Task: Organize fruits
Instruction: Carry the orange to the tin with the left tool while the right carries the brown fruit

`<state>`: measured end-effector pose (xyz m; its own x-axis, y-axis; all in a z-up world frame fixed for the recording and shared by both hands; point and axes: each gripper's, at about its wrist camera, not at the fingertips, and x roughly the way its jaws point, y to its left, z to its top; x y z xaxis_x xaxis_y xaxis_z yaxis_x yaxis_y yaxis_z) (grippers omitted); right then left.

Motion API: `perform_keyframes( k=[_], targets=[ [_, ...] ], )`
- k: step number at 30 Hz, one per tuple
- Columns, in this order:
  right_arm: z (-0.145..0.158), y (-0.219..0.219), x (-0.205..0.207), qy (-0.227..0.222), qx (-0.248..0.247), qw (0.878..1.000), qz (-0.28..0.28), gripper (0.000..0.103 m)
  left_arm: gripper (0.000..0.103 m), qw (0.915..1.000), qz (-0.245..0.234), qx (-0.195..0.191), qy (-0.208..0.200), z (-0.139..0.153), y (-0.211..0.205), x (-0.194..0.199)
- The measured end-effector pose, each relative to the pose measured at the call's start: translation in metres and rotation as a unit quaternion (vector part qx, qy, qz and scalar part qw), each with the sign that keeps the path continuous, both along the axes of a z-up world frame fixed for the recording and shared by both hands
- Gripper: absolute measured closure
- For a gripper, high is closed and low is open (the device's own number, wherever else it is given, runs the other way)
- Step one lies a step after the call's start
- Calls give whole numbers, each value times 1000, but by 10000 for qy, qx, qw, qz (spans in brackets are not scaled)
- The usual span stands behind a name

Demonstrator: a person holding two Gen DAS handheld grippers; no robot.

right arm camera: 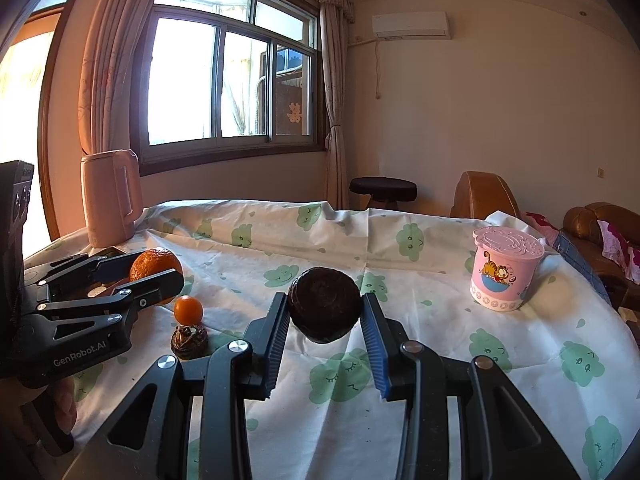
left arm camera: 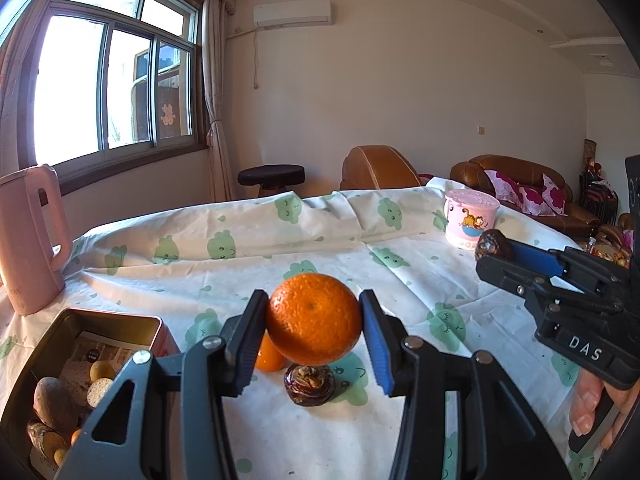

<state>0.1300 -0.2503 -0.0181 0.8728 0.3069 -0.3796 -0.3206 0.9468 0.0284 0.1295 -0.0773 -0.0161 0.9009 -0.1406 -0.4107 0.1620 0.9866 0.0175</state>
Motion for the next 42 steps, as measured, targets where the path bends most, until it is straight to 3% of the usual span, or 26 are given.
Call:
perform_keyframes(
  k=[8,42],
  targets=[
    [1,10,-8,72,238,9994,226,65,55,10000,54,28,-12,0,10,-20],
    [17,148,-25,32,-48,9870,1604,64,55,9936,1104,-214,-62,4,122,-67]
  ],
)
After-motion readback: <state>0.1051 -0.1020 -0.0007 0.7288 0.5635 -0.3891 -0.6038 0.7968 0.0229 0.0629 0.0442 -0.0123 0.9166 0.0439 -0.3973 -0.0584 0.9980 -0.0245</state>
